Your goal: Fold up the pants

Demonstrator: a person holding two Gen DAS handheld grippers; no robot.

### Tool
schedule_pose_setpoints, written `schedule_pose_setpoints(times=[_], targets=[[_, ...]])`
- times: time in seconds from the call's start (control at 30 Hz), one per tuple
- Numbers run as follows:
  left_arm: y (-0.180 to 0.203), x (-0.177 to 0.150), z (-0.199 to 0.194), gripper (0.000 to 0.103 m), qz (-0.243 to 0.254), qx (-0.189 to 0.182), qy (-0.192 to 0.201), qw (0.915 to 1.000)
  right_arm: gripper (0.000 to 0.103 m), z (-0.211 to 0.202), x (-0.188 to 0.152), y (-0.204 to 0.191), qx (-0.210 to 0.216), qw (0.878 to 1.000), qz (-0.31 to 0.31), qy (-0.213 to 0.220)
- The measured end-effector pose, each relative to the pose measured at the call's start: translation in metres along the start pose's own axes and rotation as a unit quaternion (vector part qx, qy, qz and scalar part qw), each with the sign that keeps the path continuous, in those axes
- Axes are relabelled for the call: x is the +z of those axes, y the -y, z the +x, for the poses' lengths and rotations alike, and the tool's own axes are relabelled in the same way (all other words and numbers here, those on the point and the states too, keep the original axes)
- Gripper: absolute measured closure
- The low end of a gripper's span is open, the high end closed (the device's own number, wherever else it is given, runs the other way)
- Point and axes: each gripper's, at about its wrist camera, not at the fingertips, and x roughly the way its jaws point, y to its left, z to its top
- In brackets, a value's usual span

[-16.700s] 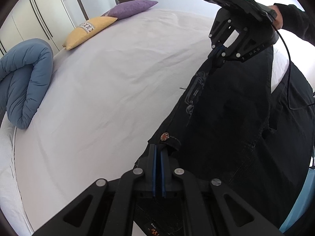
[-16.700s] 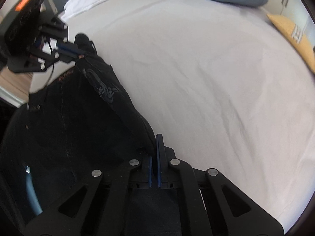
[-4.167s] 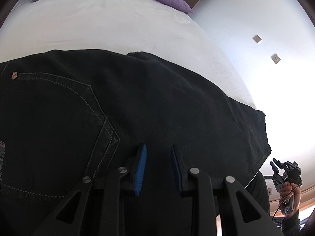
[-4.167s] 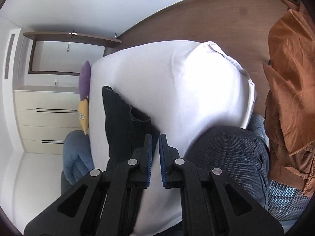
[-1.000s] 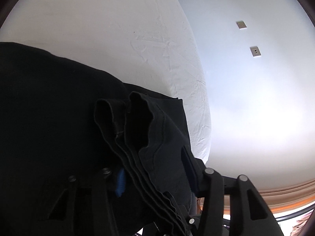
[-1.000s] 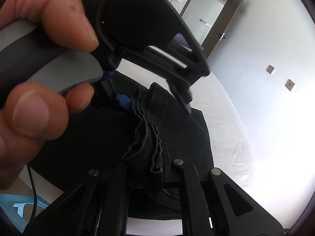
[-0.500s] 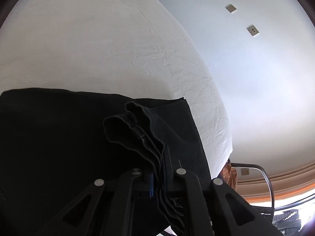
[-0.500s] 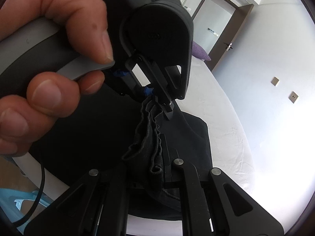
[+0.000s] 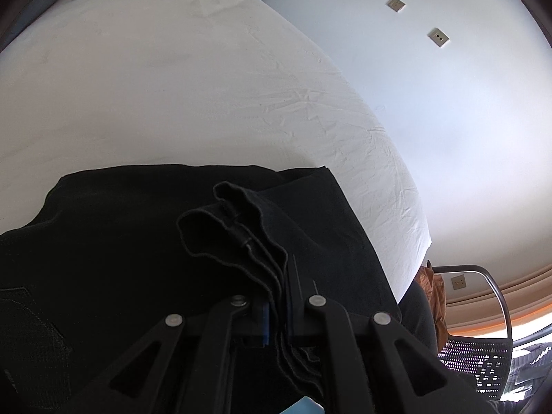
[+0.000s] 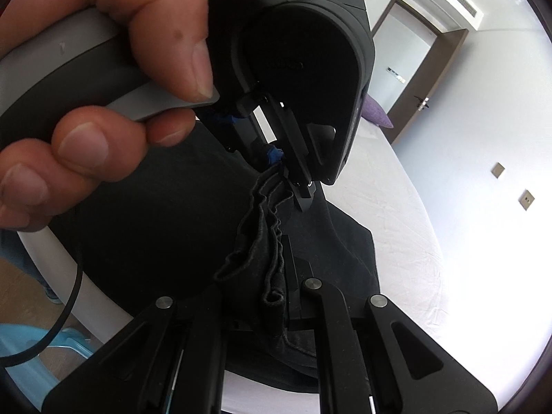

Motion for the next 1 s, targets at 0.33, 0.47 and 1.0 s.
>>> schedule_pose_setpoints(times=[0.33,0.47,1.0], targets=[[-0.040,-0.021,-0.017,0.097,0.013,0.046,-0.003,0.9989,0.096,-0.010,-0.013,-0.033,0.042,0.998,-0.037,0.005],[-0.051,-0.028,-0.023,0.097,0.017,0.065,0.000,0.9977,0.096,-0.015,-0.021,-0.044,0.054,0.997,-0.053,0.009],[-0.096,-0.049,-0.033,0.096,0.019,0.077,-0.022,0.9966,0.096,-0.023,-0.060,-0.064,0.102,0.990,-0.097,-0.003]])
